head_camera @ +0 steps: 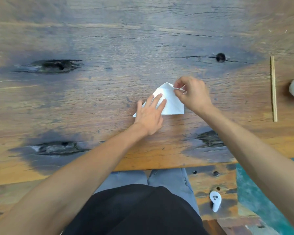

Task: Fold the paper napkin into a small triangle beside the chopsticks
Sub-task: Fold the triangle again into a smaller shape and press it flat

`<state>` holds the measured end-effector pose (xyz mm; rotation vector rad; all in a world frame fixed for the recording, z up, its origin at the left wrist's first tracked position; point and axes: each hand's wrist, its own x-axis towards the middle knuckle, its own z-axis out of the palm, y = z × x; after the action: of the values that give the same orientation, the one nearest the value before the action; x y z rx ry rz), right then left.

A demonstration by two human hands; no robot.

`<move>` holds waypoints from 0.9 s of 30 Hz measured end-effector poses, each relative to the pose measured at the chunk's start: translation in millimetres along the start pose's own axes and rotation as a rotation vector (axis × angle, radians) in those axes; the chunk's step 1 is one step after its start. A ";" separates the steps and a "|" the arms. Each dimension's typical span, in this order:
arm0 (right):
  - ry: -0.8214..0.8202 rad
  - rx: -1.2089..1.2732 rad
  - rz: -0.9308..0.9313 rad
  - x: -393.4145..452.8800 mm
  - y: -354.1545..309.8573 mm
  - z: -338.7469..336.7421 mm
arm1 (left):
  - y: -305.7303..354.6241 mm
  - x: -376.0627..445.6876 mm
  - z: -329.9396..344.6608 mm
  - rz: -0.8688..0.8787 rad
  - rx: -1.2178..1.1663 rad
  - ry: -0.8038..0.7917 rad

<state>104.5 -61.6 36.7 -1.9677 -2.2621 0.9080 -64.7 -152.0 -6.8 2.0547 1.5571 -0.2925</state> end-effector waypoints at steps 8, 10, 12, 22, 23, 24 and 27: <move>0.083 0.029 -0.085 -47.7 -25.6 38.6 | -44.2 -32.8 13.6 -0.053 -0.130 0.141; 0.083 0.048 -0.097 -52.6 -33.1 49.3 | -54.4 -40.6 17.9 -0.059 -0.182 0.151; 0.053 0.081 -0.100 -55.3 -39.4 59.4 | -60.8 -44.9 22.7 -0.065 -0.253 0.168; -0.059 0.093 -0.125 -52.7 -58.1 92.1 | -66.5 -43.9 32.7 -0.189 -0.581 0.268; -0.060 0.082 -0.134 -52.5 -59.4 94.6 | -67.3 -43.9 33.2 -0.193 -0.597 0.274; -0.058 0.075 -0.143 -52.2 -60.2 96.6 | -68.4 -44.2 33.4 -0.194 -0.611 0.282; -0.058 0.056 -0.168 -51.1 -60.8 101.0 | -71.3 -45.9 32.9 -0.185 -0.646 0.302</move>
<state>22.9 -152.4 -3.3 -1.7204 -2.3608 1.0092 -141.1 -194.2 -32.7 1.4938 1.7279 0.4289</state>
